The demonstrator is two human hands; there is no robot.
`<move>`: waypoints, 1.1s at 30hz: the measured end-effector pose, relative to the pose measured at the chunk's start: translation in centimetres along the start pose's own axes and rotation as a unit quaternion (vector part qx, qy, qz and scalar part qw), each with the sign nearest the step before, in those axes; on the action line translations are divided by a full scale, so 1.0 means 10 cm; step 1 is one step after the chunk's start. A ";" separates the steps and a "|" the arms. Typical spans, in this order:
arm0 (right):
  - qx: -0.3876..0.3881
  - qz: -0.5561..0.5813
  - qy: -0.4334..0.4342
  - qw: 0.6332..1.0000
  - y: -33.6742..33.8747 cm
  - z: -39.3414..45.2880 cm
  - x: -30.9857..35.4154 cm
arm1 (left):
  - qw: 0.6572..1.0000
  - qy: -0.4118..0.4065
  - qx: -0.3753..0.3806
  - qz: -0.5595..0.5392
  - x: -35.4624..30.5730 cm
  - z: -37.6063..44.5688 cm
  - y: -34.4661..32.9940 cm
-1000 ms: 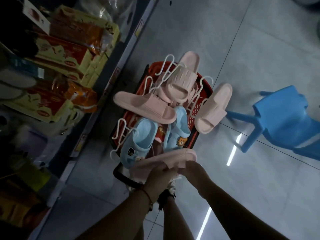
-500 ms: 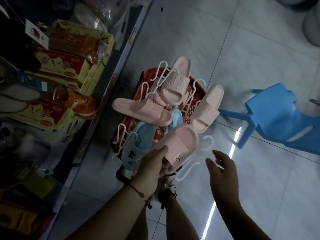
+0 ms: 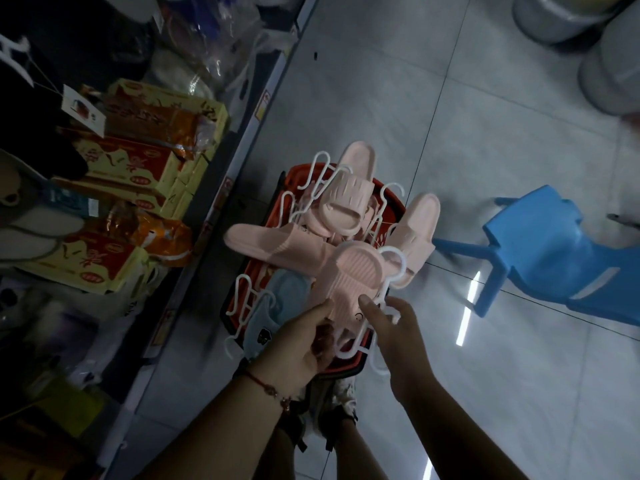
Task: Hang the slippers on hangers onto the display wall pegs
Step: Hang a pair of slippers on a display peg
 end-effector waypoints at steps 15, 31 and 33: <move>0.017 -0.029 0.064 0.997 0.15 0.18 0.09 | 0.989 0.065 0.076 0.113 -0.14 -0.05 -0.12; -0.112 0.045 -0.025 0.992 0.42 0.50 0.15 | 0.673 -0.324 -0.301 0.593 -1.28 0.15 0.21; -0.108 0.045 -0.036 0.992 0.42 0.52 0.12 | 0.655 -0.290 -0.265 0.646 -1.34 0.40 0.28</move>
Point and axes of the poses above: each hand's wrist, its own z-axis towards the middle knuckle, its own y-axis out of the back of the hand, x = y × z, the point moved 4 cm from there along z, towards the middle knuckle, and after that the axes turned 8 degrees about z, right-handed, at the moved point
